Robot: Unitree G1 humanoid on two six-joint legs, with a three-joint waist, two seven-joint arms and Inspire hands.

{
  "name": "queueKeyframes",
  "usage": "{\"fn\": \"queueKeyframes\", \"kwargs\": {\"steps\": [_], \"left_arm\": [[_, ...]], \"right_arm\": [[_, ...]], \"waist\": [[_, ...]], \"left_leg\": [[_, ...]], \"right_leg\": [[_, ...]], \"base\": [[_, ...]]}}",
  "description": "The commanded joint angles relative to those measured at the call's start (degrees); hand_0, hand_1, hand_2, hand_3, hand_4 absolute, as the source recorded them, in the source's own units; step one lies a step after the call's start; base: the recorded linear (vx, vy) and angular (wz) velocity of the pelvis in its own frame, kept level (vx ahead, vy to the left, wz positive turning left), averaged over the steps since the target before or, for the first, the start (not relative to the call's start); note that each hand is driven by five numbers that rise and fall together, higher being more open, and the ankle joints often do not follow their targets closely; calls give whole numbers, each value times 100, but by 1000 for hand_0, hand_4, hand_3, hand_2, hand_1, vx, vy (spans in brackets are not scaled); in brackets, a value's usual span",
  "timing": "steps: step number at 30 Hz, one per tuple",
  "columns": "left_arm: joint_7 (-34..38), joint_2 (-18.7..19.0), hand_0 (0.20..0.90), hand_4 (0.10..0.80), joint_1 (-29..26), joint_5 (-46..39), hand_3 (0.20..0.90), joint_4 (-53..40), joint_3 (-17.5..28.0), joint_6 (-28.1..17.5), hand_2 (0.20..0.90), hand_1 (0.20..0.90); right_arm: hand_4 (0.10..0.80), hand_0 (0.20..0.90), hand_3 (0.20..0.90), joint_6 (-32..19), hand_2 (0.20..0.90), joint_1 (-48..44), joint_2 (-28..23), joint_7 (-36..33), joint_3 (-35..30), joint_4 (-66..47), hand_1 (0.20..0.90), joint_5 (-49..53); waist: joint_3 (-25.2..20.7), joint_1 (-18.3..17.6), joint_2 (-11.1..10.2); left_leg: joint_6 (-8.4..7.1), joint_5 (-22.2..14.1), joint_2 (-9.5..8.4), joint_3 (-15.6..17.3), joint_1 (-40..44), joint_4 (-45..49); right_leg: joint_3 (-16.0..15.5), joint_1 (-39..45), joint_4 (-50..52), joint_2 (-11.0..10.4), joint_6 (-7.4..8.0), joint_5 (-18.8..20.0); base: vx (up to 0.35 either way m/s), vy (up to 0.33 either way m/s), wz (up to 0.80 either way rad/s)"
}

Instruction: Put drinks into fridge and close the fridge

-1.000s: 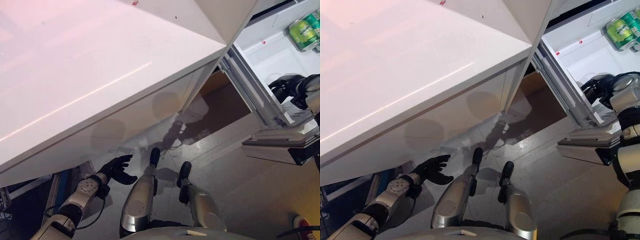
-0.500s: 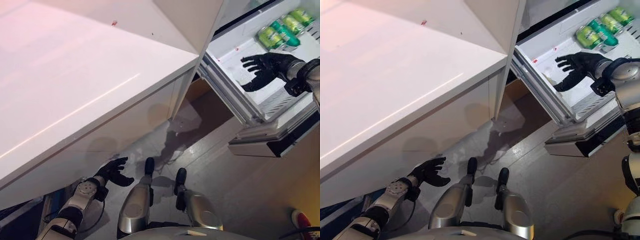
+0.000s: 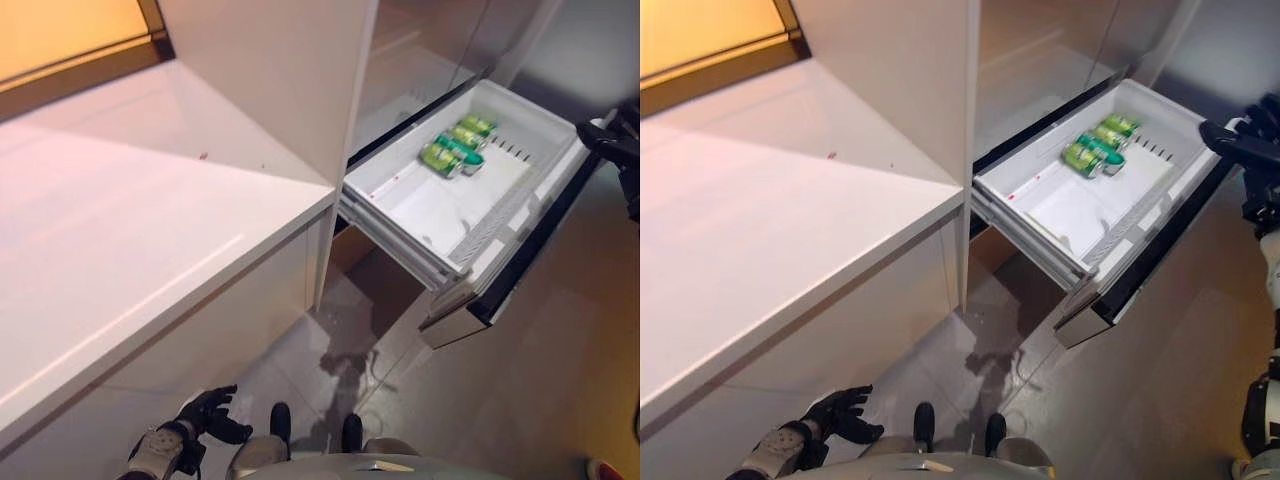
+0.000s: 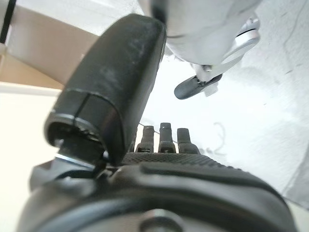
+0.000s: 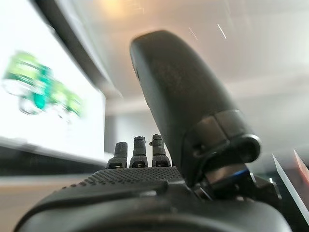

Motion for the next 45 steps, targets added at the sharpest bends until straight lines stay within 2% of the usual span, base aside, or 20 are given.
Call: {"fn": "queueKeyframes", "kwargs": {"steps": [1,7,11,19,23,30,45], "left_arm": [[10,-69,900,800,-54,97,900,190,-325,-133,900,900],[72,-155,900,800,-75,92,900,139,-527,-88,900,900],[104,-145,900,800,-161,37,900,125,-555,-43,900,900],[453,-109,900,800,-110,-151,900,-235,-563,69,900,900],[576,-103,900,800,-122,-270,900,-300,-517,76,900,900],[692,-178,900,800,-42,-437,900,-436,-464,-23,900,900],[600,-120,900,800,265,-336,900,-515,-395,-170,900,900]], "right_arm": [[800,900,900,-1124,900,-156,-15,-587,-232,-142,900,374],[800,900,900,-1547,900,45,497,-1132,-296,-163,900,711],[800,900,900,-1618,900,77,561,-1153,-275,6,900,735],[800,900,900,-1526,900,23,435,-699,-180,227,900,798],[800,900,900,-1430,900,-188,407,-487,-64,325,900,877],[800,900,900,-1100,900,-581,391,163,210,532,900,832],[800,900,900,-739,900,-1380,685,1041,1121,349,900,236]], "waist": [[-484,177,76],[-380,215,154],[-203,282,151],[391,498,245],[595,560,274],[846,708,332],[919,1070,365]], "left_leg": [[121,-1258,-163,161,-13,776],[247,-1504,-213,44,-144,1361],[334,-1741,-248,-32,-373,1884],[549,-2212,-442,-243,-1314,3216],[602,-2390,-522,-239,-1723,3739],[601,-2383,-615,-338,-2073,4037],[512,-2106,-671,-609,-1940,3644]], "right_leg": [[6,-401,819,8,251,-510],[-13,-494,1426,-105,136,-804],[-97,-657,1881,-191,32,-991],[-321,-1425,3328,-382,-263,-1480],[-358,-1832,3940,-407,-368,-1709],[-434,-2210,4477,-484,-478,-1864],[-582,-2037,4351,-533,-445,-1831]], "base": [[64,-2,-11],[57,-13,-1],[11,-26,14],[-24,14,22],[-65,32,14],[9,53,2],[84,28,7]]}}
